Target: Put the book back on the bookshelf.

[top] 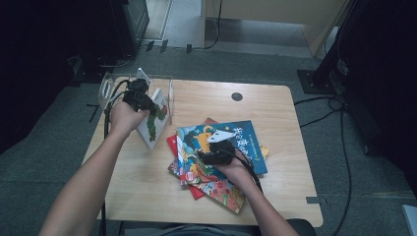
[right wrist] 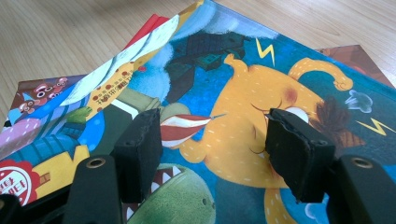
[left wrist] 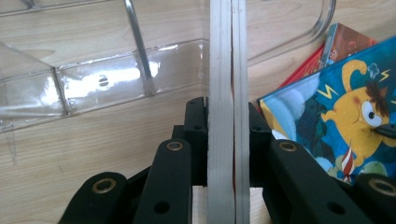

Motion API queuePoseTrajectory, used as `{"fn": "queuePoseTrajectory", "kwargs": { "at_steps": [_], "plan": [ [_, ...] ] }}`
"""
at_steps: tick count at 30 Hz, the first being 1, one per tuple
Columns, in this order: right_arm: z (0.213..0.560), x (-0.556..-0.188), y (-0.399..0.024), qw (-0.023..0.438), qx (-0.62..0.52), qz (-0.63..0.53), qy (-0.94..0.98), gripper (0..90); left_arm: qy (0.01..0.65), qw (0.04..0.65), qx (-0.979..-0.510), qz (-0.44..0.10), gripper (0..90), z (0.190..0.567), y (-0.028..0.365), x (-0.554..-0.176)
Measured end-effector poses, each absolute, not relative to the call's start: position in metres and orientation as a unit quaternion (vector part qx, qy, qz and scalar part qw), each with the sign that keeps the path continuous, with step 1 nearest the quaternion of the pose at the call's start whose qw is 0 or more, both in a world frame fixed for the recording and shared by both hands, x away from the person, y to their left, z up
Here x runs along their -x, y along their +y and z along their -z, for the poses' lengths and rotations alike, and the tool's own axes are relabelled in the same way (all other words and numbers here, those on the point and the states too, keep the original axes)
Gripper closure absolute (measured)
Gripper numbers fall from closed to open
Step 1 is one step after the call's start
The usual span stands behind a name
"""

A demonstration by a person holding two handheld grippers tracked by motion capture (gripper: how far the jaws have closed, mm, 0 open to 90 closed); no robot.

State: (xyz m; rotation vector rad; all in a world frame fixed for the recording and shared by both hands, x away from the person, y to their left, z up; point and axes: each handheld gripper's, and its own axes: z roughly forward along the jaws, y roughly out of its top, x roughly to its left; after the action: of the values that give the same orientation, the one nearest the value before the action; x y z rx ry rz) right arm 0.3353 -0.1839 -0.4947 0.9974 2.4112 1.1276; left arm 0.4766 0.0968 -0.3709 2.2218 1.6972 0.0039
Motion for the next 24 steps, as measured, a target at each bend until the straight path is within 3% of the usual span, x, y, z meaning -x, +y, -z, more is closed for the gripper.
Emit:
{"fn": "queuePoseTrajectory", "kwargs": {
  "at_steps": [24],
  "plan": [
    [0.495, -0.336, -0.183, 0.150, -0.351, -0.393, 0.836, 38.9, 0.634, 0.185, -0.751, -0.004, 78.0, 0.370, 0.091, -0.513]
  ]
}}
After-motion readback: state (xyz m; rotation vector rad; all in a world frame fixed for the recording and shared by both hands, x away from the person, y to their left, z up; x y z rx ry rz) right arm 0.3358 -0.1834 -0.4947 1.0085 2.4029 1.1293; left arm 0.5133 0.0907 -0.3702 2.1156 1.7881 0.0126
